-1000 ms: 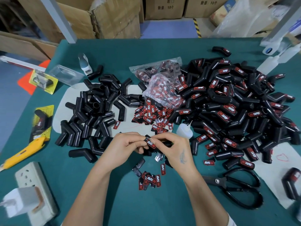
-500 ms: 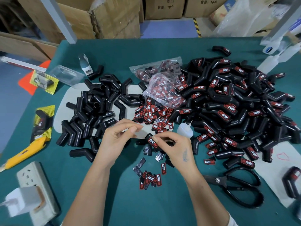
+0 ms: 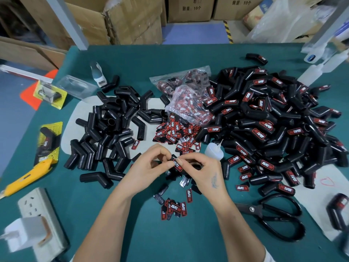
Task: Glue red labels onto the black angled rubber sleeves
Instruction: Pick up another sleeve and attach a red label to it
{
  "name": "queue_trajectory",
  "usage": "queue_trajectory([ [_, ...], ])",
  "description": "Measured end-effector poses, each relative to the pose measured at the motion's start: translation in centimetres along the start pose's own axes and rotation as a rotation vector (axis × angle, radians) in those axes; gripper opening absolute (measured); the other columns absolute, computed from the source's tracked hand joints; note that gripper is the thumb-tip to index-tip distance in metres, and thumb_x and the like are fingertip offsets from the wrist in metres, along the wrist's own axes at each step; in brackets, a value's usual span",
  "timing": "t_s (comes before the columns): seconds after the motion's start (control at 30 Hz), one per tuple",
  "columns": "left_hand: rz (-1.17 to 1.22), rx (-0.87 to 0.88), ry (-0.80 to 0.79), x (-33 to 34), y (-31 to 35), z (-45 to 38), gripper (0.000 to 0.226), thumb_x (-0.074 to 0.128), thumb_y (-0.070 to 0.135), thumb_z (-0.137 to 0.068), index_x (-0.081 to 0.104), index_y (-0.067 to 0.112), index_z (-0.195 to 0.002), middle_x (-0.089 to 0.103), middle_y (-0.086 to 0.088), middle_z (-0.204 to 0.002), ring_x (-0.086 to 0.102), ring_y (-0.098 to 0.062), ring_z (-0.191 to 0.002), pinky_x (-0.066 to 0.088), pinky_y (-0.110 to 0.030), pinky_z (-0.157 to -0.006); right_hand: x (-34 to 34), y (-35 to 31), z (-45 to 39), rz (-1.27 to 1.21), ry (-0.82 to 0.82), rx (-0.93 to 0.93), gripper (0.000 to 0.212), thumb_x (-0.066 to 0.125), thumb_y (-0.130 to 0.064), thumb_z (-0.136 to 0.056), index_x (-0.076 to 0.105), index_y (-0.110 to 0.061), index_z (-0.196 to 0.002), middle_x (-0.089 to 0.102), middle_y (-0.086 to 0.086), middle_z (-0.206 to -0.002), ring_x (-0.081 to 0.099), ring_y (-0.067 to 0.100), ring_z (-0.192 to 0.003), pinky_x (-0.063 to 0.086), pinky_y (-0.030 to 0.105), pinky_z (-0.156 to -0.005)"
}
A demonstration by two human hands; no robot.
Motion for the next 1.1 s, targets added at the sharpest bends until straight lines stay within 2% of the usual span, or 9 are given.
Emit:
queue_trajectory([
  [0.07, 0.011, 0.013, -0.03, 0.02, -0.08, 0.13, 0.008, 0.075, 0.035, -0.092, 0.068, 0.032, -0.089, 0.054, 0.007, -0.092, 0.056, -0.011, -0.083, 0.049, -0.029, -0.071, 0.05, -0.08, 0.03, 0.005, -0.008, -0.008, 0.004, 0.079, -0.023, -0.094, 0.083, -0.025, -0.094, 0.08, -0.012, -0.095, 0.075, 0.01, -0.093, 0.054, 0.015, -0.082],
  [0.13, 0.072, 0.015, -0.037, -0.01, -0.05, 0.2, 0.009, 0.075, 0.016, -0.097, 0.071, 0.021, -0.091, 0.055, -0.004, -0.092, 0.059, -0.013, -0.08, 0.055, -0.032, -0.068, 0.06, -0.12, 0.0, 0.008, -0.014, -0.011, 0.004, 0.079, -0.024, -0.094, 0.083, -0.026, -0.095, 0.08, -0.013, -0.096, 0.075, 0.011, -0.094, 0.053, 0.015, -0.083],
  [0.2, 0.097, 0.019, -0.022, -0.08, 0.0, 0.2, 0.012, 0.073, 0.003, -0.096, 0.073, 0.014, -0.092, 0.056, -0.012, -0.094, 0.063, -0.017, -0.08, 0.059, -0.032, -0.072, 0.1, -0.09, -0.03, 0.003, -0.019, -0.007, 0.006, 0.079, -0.024, -0.094, 0.083, -0.028, -0.095, 0.08, -0.013, -0.096, 0.075, 0.01, -0.094, 0.053, 0.014, -0.083],
  [0.37, 0.16, -0.002, 0.021, 0.15, 0.27, 0.26, 0.015, 0.067, -0.012, -0.093, 0.069, 0.002, -0.093, 0.051, -0.018, -0.093, 0.067, -0.019, -0.079, 0.062, -0.032, -0.079, 0.11, -0.2, -0.08, -0.022, -0.029, -0.001, 0.014, 0.079, -0.02, -0.094, 0.081, -0.035, -0.094, 0.08, -0.013, -0.094, 0.074, 0.005, -0.088, 0.052, 0.014, -0.081],
  [0.5, 0.196, -0.012, 0.053, 0.25, 0.43, 0.21, 0.017, 0.066, -0.013, -0.093, 0.072, 0.003, -0.094, 0.052, -0.017, -0.093, 0.067, -0.022, -0.081, 0.062, -0.032, -0.079, 0.0, -0.21, -0.13, -0.052, -0.073, 0.018, 0.021, 0.078, -0.018, -0.095, 0.081, -0.038, -0.099, 0.08, -0.011, -0.099, 0.074, 0.007, -0.091, 0.054, 0.017, -0.084],
  [0.6, 0.206, -0.008, 0.051, 0.02, 0.48, 0.23, 0.015, 0.065, -0.013, -0.094, 0.073, 0.0, -0.097, 0.054, -0.02, -0.095, 0.067, -0.025, -0.087, 0.062, -0.031, -0.08, -0.05, -0.15, -0.19, -0.087, -0.117, 0.042, 0.022, 0.075, -0.014, -0.097, 0.082, -0.033, -0.104, 0.081, -0.008, -0.104, 0.076, 0.012, -0.097, 0.055, 0.02, -0.087],
  [0.93, 0.229, -0.001, 0.024, -0.35, 0.59, 0.34, 0.013, 0.066, -0.009, -0.094, 0.074, 0.0, -0.098, 0.055, -0.019, -0.097, 0.065, -0.018, -0.088, 0.063, -0.032, -0.081, -0.32, -0.27, -0.27, -0.161, -0.209, 0.083, 0.031, 0.071, -0.002, -0.097, 0.081, -0.028, -0.111, 0.08, -0.001, -0.11, 0.074, 0.019, -0.104, 0.056, 0.026, -0.095],
  [1.1, 0.254, -0.005, 0.041, -0.36, 0.45, 0.31, 0.006, 0.07, 0.007, -0.092, 0.076, 0.007, -0.094, 0.061, -0.02, -0.096, 0.069, -0.02, -0.091, 0.062, -0.031, -0.083, -0.42, -0.06, -0.26, -0.21, -0.19, 0.116, 0.028, 0.068, -0.003, -0.1, 0.079, -0.022, -0.116, 0.079, -0.001, -0.112, 0.073, 0.017, -0.108, 0.058, 0.028, -0.093],
])
Point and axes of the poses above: each hand's wrist, its own z-axis away from the middle knuckle, its own x-axis out of the palm, y = z × x, the point moved 3 cm from there along -z, towards the middle knuckle
